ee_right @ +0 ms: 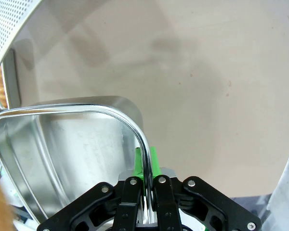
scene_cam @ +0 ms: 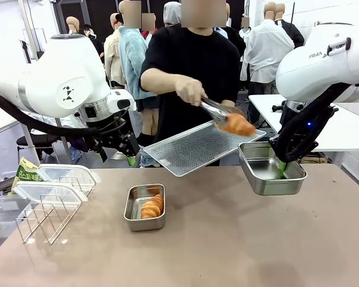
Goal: Place the bread in airtight containers.
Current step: Once an object is inside an Airtight Container , place the container in the center of the table.
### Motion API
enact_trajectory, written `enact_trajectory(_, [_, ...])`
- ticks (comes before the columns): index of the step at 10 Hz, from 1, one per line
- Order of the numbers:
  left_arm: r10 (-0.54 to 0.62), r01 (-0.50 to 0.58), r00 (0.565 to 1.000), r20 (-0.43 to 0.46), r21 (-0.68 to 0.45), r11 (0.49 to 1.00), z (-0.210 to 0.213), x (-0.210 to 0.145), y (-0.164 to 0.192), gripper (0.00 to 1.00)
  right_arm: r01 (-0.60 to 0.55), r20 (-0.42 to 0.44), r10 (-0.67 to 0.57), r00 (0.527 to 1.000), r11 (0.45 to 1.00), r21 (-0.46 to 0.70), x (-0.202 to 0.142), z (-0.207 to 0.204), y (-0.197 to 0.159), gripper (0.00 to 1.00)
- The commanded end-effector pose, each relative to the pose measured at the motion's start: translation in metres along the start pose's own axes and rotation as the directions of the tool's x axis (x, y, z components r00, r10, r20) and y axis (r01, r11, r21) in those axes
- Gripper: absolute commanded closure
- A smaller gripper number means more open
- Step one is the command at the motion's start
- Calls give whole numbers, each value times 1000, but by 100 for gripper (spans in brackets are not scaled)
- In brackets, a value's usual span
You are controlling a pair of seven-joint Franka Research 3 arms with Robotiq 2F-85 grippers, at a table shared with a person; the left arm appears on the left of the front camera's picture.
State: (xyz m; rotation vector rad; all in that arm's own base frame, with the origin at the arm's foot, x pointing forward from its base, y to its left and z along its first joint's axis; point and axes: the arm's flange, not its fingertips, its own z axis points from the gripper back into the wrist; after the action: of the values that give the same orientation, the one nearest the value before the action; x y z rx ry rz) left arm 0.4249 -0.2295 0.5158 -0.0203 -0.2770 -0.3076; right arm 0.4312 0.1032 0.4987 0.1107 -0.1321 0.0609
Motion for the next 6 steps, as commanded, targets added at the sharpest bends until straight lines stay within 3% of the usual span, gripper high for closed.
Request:
enact_trajectory(1, [2,-2,1000,2,0,1000,1,2,1,0,-4,5,4,1000,1000,1,-1,1,1,100])
enact_trajectory(6, [2,-2,1000,2,0,1000,1,2,1,0,-4,5,4,1000,1000,1,-1,1,1,100])
